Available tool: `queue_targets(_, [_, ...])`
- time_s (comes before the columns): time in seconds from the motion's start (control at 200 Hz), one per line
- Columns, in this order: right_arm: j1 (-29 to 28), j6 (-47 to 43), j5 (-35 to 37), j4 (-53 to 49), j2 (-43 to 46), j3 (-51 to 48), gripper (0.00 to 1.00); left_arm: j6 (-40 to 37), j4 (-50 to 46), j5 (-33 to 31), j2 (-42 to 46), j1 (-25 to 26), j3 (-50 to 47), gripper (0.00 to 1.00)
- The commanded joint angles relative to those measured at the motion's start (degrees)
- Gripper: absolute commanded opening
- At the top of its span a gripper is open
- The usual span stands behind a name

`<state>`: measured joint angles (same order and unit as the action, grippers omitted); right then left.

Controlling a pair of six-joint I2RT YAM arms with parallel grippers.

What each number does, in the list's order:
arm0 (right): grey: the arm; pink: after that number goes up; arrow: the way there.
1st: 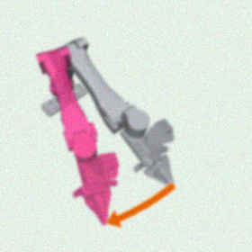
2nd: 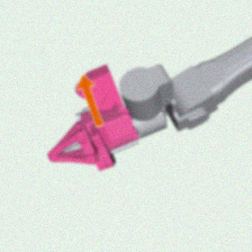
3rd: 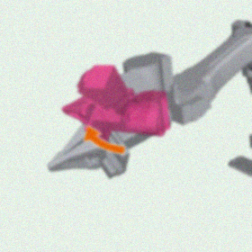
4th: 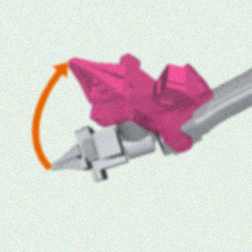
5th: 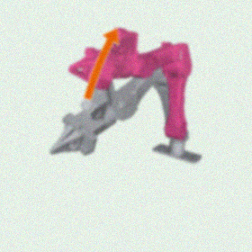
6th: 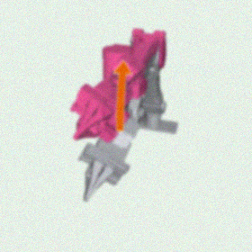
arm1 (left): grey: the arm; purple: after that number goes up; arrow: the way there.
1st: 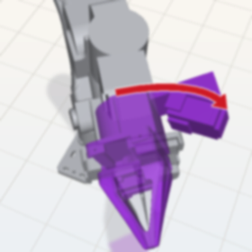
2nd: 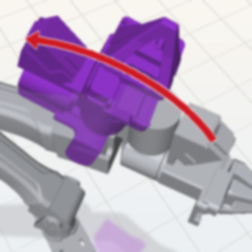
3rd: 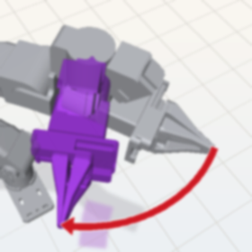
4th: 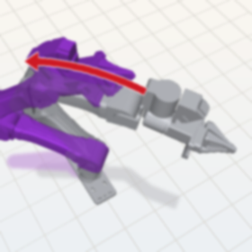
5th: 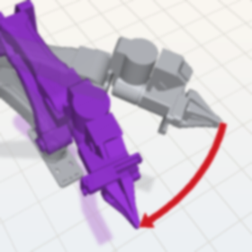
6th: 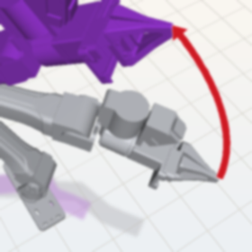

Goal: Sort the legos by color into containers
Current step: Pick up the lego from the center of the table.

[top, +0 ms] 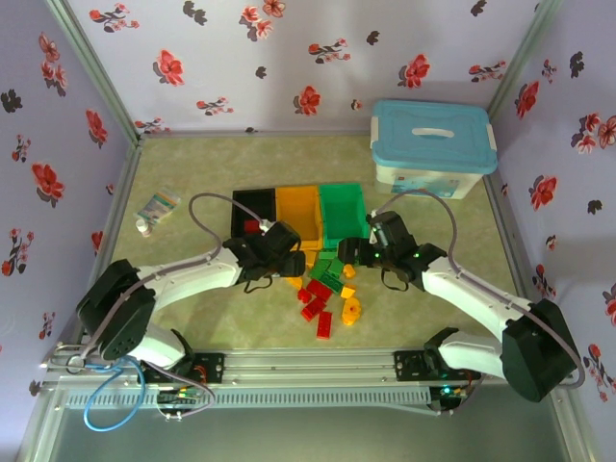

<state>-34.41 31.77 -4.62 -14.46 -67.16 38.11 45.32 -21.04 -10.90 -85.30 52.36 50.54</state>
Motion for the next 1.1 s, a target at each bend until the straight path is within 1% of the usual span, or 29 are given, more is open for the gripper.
queue_targets(0.0, [-0.48,0.64,1.33,0.40,-0.14,1.64,0.87,-0.63,0.26,0.91,-2.13,0.38,1.05,0.77])
queue_targets(0.255, [-0.54,0.27,1.85,0.24,-0.18,1.41,0.88,-3.18,-2.74,0.31,-7.53,0.35,4.47,0.78])
queue_targets(0.445, [-0.55,0.10,1.99,0.47,-0.78,1.41,0.88,-4.65,-3.46,-0.96,-9.10,0.21,5.63,0.78])
queue_targets(0.83, [-0.54,0.22,1.99,0.75,-1.67,1.53,0.88,-6.99,-4.01,-0.97,-12.25,-0.77,7.81,0.78])
queue_targets(1.095, [-0.57,0.16,2.16,0.57,-1.46,1.67,0.88,-7.34,-4.01,-0.97,-13.23,-1.47,7.82,0.73])
